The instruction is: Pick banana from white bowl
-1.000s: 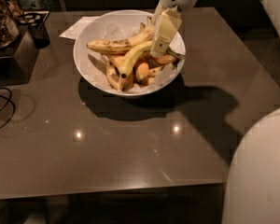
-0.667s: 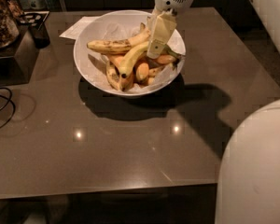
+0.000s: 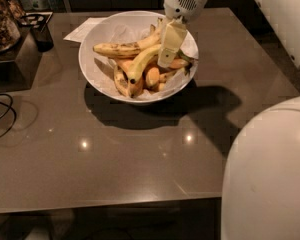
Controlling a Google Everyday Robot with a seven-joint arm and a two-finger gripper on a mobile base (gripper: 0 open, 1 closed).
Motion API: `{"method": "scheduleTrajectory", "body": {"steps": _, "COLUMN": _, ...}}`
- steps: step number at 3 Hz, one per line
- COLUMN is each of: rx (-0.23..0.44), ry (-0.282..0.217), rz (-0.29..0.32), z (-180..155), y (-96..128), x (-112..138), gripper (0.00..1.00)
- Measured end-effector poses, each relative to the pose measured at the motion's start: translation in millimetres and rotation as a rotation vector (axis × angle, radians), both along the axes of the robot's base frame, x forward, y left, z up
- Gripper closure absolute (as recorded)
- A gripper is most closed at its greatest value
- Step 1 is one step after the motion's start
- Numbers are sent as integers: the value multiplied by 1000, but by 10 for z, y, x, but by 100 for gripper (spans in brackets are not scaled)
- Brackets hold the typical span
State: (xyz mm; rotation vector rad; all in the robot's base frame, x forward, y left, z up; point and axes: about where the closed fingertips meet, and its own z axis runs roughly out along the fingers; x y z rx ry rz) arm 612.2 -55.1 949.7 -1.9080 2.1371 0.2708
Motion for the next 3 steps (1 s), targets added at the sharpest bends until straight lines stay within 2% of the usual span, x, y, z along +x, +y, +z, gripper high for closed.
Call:
{"method": "scheduleTrajectory", "body": {"steps": 2, "rx": -26, "ry": 9, "rz": -18, "z": -96, "y": -45, "x": 113, "gripper": 39}}
{"method": "scheduleTrajectory", "body": {"steps": 3, "rx": -38, "ry": 22, "rz": -4, "z": -177, "y": 19, "x": 138, "gripper": 38}}
